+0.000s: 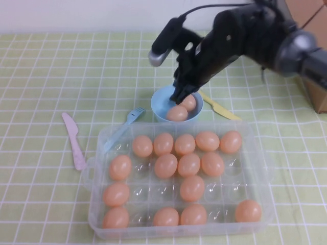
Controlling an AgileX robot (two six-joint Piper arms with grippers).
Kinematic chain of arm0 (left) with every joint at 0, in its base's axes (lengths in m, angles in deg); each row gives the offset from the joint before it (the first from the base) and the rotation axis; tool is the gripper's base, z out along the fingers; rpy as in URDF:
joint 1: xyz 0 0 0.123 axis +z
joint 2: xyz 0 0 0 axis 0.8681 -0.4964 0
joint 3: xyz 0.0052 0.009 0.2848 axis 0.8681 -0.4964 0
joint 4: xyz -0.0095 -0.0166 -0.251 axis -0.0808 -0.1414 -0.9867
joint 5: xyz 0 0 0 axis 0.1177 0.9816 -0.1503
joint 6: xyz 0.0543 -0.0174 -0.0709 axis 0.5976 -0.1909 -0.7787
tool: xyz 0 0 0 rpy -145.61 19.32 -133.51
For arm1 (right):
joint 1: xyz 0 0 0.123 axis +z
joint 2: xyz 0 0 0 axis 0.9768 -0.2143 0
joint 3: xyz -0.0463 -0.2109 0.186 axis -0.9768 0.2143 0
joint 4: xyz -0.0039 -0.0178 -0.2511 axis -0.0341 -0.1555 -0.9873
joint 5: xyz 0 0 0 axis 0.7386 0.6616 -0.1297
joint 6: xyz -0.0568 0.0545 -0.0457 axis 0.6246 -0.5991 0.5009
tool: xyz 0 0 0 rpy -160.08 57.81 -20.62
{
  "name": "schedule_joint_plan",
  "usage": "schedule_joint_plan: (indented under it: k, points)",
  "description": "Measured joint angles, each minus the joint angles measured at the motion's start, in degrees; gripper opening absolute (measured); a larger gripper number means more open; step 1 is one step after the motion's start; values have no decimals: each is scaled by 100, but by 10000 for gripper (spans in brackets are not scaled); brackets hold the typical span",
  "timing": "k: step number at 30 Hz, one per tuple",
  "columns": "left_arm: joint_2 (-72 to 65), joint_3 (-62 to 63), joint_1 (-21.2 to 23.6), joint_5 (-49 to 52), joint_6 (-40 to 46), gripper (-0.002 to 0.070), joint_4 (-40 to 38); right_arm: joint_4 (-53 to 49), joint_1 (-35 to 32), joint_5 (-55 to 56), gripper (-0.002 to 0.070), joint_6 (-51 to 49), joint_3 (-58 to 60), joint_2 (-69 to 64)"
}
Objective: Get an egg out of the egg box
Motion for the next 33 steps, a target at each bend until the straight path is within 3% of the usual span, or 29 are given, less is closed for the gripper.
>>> schedule_joint_plan:
  k: [14,19,26,33]
  points:
    - [0,0,0,0,0,-3,2,440,37,2615,-15,-306,4105,3417]
    - [0,0,0,0,0,-4,2,702,96,2521,-16,-306,4914,4679]
    - [0,0,0,0,0,-4,2,774,96,1205,-16,-306,5383,5947]
    - [0,0,0,0,0,-4,2,344,96,2231,-16,-306,6683,7168]
